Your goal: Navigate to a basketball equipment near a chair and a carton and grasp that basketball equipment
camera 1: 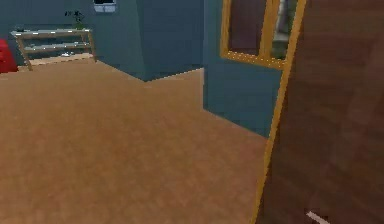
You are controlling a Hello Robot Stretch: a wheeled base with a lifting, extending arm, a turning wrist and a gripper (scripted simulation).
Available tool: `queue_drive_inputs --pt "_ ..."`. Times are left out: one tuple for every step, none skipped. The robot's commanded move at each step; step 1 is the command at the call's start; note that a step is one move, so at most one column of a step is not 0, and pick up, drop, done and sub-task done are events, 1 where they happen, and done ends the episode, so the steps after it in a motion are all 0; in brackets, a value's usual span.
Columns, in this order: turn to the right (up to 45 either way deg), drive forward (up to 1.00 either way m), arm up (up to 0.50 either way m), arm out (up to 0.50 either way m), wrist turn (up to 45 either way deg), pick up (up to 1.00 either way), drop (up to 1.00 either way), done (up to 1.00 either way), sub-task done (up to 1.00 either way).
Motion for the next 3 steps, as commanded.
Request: queue_drive_inputs --pt "0.0 0.25 0.00 0.00 0.0 0.00 0.00 0.00 0.00" --pt "-30.0 0.00 0.00 0.00 0.0 0.00 0.00 0.00 0.00" --pt "0.0 0.15 0.00 0.00 0.0 0.00 0.00 0.00 0.00"
